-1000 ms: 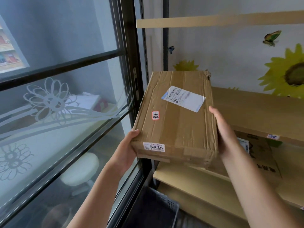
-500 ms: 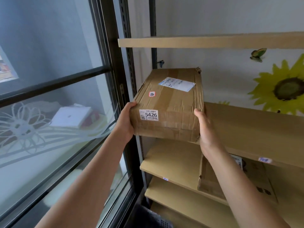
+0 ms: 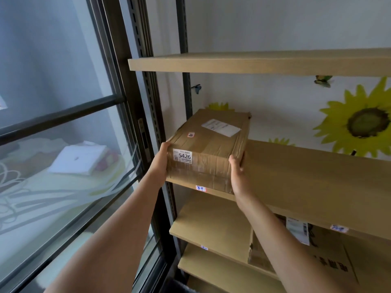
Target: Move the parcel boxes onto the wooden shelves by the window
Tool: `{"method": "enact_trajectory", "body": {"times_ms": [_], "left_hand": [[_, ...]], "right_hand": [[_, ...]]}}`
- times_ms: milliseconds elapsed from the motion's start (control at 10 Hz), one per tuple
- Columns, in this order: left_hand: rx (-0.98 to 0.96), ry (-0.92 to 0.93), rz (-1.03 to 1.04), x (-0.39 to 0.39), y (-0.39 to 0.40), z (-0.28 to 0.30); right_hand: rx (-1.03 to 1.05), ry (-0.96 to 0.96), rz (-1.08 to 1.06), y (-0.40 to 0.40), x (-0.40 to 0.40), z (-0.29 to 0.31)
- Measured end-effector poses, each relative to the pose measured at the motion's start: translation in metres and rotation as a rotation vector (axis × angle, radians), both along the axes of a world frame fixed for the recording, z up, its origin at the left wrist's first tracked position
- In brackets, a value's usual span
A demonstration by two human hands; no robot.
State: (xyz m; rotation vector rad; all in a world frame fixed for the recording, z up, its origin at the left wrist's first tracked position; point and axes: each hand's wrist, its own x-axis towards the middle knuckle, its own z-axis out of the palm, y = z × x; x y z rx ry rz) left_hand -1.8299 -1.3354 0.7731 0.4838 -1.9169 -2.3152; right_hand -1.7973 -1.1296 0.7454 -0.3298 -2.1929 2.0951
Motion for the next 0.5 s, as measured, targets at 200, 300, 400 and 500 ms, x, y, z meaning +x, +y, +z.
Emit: {"method": "enact_trajectory", "body": {"times_ms": [200, 300, 400, 500], "left_hand": [[-0.128, -0.005, 0.008, -0.003, -0.001, 0.008], [-0.311, 0.085, 0.013, 0.000, -0.005, 0.011], [-0.552, 0.269, 0.034, 0.009, -0.009, 0.018], [-0.747, 0.423, 0.018, 0.030, -0.003, 0.031]], "right_hand": [[0.030, 0.095, 0.000, 0.012, 0.001, 0.013], [0.119, 0.140, -0.003, 0.020, 0.013, 0.022], [0.124, 0.270, -0.008, 0.029, 0.028, 0.037], [0.023, 0.355, 0.073, 0.037, 0.041, 0.048]]}}
